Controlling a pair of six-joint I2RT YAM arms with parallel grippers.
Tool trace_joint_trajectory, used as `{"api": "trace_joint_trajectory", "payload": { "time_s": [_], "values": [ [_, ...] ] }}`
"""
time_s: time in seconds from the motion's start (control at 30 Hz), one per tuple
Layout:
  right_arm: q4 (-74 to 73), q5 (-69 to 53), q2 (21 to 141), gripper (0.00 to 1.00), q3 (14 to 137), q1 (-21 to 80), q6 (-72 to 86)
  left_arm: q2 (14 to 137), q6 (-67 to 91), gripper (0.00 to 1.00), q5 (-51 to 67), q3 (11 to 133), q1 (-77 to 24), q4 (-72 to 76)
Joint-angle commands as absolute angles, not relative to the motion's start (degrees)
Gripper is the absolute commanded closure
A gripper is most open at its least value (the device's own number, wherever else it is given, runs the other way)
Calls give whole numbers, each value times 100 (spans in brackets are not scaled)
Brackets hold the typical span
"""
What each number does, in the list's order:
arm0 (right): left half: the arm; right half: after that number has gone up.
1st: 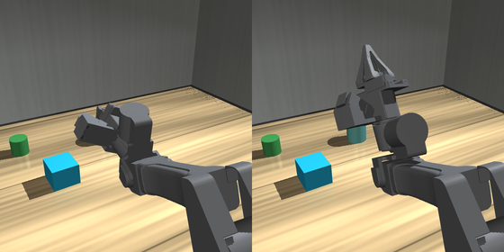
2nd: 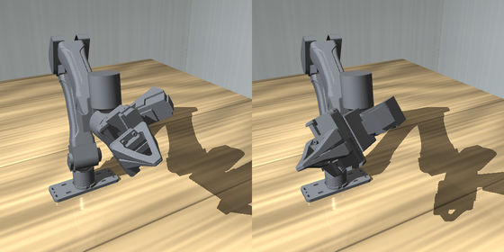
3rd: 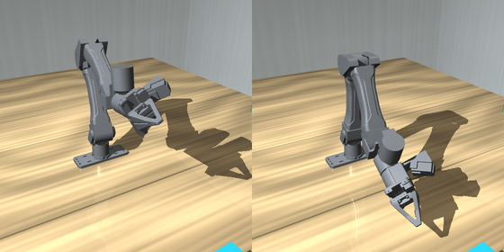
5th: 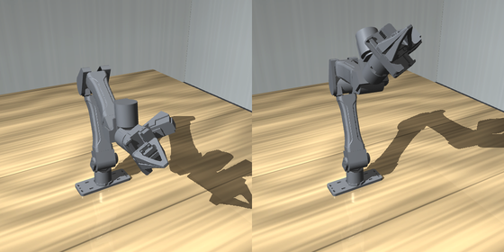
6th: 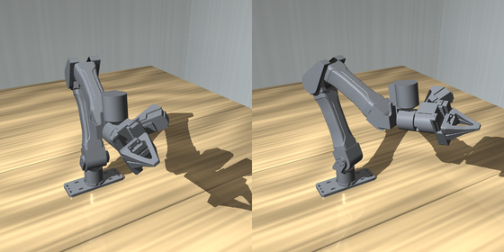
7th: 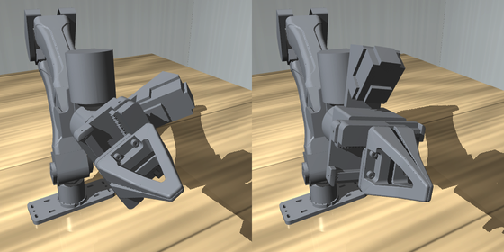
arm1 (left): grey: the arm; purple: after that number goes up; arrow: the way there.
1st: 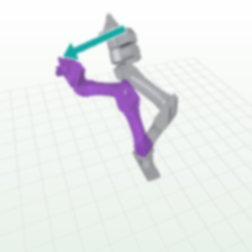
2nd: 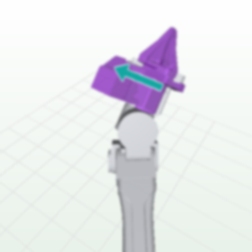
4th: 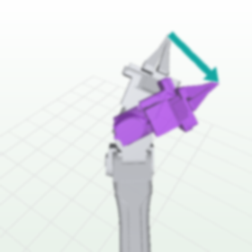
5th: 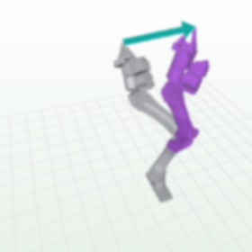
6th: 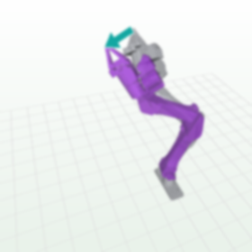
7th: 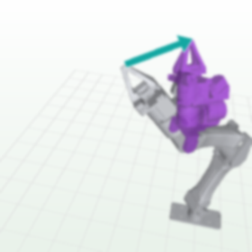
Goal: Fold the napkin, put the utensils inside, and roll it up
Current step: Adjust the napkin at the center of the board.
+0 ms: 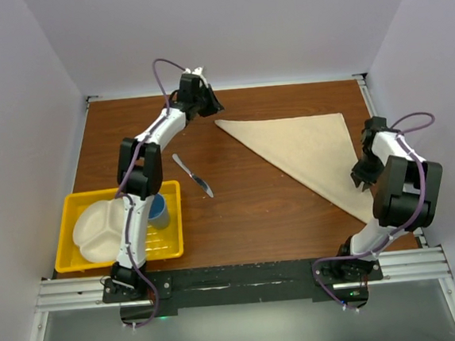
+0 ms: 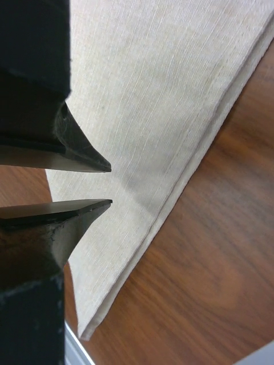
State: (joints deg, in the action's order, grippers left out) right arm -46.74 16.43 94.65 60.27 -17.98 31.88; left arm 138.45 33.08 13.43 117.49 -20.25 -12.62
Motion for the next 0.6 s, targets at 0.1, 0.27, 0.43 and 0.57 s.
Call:
{"api": "trace_joint_trajectory", "payload": {
  "time_s": [0.1, 0.27, 0.43, 0.57],
  "values": [
    [-4966, 1705, 9158, 70, 5863, -2354, 3155, 14018, 3735, 94, 1776, 11936, -2039, -1090],
    [-4975, 1801, 9158, 71, 5468, -2733, 3322, 14168, 3744, 98, 1451, 11769, -2021, -1633],
    [-4764, 1810, 9114, 74, 4992, -3032, 3559, 14352, 3447, 100, 1117, 11751, -1951, -2082],
    [-4973, 1950, 9193, 75, 5246, -3024, 3647, 14431, 3015, 99, 835, 12083, -1934, -2450]
  ]
}}
